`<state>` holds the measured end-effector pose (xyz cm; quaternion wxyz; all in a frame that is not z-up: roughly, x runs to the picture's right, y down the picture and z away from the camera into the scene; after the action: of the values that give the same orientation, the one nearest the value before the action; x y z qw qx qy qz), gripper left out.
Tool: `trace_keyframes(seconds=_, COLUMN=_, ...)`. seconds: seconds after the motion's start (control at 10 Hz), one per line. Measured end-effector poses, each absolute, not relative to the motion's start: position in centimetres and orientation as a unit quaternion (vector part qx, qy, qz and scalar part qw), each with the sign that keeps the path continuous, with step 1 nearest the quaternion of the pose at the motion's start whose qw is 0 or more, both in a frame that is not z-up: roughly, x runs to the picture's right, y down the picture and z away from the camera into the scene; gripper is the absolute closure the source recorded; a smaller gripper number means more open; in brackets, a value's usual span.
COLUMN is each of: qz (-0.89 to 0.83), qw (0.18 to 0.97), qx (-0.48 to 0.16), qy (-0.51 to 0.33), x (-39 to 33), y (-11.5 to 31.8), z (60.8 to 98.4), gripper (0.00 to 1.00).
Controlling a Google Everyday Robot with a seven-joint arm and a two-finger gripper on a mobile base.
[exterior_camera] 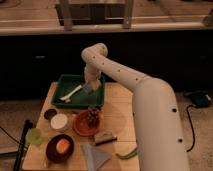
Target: Wipe tray with sponge
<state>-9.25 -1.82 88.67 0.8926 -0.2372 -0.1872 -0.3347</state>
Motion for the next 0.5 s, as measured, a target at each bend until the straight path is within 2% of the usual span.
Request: trace_keyframes(seconds=0.5, qz=-0.348, qw=0.882, qx=-0.250, qy=-0.195, x=-10.0, y=0.7, z=90.6, gripper=1.00)
